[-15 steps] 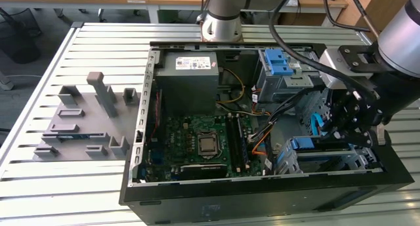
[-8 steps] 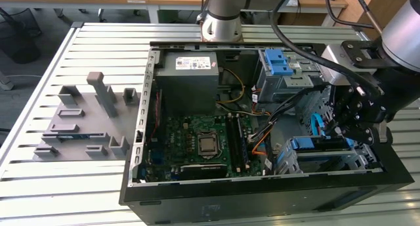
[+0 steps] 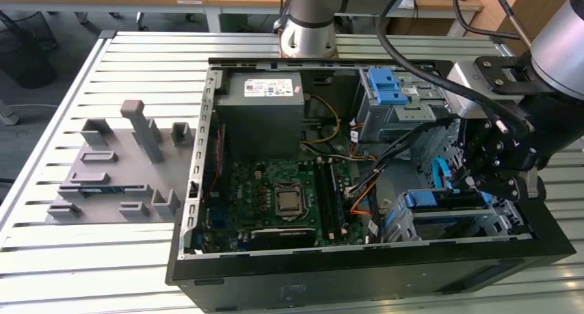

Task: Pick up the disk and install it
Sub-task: 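Insert the second disk wire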

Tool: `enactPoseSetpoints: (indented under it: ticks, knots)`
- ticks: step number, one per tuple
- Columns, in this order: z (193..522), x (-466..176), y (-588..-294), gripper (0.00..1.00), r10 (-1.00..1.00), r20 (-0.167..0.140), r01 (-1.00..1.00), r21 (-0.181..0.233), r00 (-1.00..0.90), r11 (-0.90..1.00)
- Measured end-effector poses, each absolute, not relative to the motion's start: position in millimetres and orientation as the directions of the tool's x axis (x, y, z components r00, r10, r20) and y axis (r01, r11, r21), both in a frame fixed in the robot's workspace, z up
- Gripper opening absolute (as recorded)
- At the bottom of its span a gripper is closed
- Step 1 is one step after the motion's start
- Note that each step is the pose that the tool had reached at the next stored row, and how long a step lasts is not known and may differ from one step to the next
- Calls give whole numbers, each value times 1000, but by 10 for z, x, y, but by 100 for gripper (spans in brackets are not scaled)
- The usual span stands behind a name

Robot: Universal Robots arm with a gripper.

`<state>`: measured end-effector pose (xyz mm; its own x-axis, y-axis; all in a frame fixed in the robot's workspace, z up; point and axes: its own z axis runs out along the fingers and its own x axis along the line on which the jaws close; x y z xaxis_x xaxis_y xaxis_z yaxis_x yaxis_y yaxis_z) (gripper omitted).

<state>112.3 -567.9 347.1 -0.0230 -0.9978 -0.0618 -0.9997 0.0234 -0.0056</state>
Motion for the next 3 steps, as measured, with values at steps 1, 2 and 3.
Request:
enactPoseSetpoints:
  ticks: [1,2,3]
  knots:
    - [3472,1122,-5679,11,-998,-62,-1000,-6,-23,23]
    - [3471,1122,-5679,11,-998,-62,-1000,-6,-23,23]
    - [3471,1122,-5679,11,-998,-62,-1000,-6,-23,23]
